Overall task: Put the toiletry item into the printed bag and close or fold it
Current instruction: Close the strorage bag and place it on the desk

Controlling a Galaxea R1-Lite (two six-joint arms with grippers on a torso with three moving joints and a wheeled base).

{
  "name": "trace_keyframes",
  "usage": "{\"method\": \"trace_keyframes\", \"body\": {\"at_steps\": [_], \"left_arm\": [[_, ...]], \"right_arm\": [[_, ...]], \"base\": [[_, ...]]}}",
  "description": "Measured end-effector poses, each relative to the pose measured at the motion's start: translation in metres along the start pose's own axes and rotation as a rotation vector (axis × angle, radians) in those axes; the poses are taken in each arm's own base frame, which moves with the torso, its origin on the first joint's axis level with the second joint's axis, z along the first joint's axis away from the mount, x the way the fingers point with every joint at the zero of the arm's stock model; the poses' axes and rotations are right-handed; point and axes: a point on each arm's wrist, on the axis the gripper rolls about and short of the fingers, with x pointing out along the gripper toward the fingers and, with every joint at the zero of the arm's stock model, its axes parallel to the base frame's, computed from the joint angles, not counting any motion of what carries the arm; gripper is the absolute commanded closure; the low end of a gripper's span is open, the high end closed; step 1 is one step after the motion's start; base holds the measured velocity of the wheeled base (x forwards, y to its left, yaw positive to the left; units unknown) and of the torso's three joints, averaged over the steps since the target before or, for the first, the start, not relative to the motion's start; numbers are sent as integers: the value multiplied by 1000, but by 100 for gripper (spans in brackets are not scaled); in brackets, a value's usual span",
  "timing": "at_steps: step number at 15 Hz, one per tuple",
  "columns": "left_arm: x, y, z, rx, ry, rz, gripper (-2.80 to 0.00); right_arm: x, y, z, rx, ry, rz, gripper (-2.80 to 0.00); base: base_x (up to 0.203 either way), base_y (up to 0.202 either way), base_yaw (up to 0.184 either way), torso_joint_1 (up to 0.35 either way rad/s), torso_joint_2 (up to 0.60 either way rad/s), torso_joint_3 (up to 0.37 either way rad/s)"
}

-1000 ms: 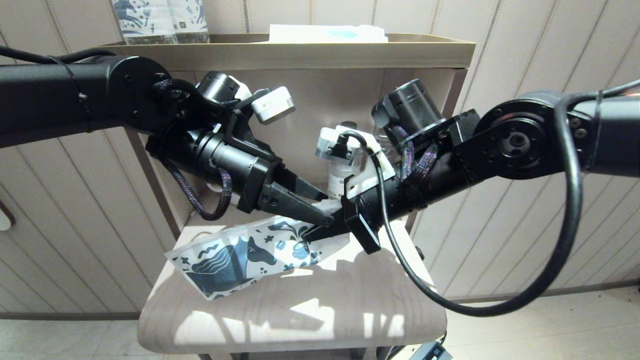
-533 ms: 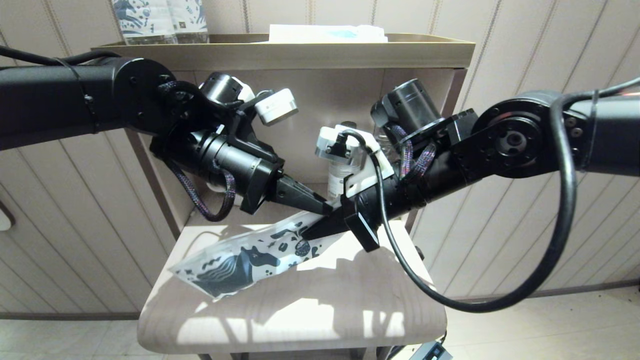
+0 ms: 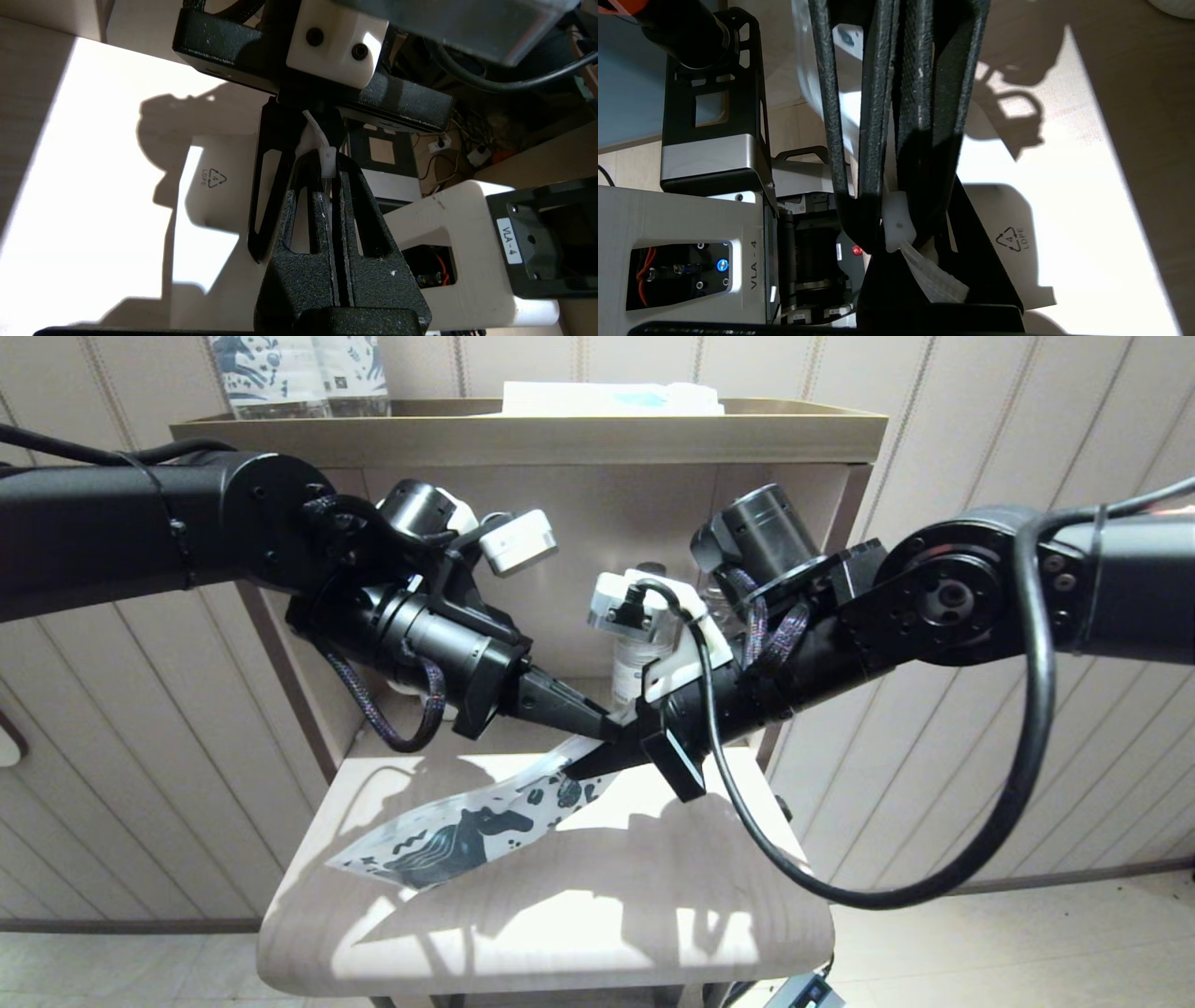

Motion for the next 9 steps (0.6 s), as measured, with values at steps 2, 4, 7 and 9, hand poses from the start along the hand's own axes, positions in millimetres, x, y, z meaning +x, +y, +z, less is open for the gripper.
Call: {"method": "trace_keyframes", "body": {"at_steps": [2,4,7,9], "left_arm": [[1,0,-2,-4,4,-2,0],[1,0,-3,0,6,-3,0],[2,2,-7,-12,15,-1,0],[3,2,-9,-17,30,17,0]], "right_arm": [[-4,-2,0,1,-4,-11,0],[-8,-2,-1,4,-6,-18,0],[-11,-3,-3,10,-3,-24,0],[-12,-4,-4,15,0,-27,0]], "base": [[0,0,0,0,0,0],[0,0,0,0,0,0],[0,0,0,0,0,0],[0,0,0,0,0,0]]}}
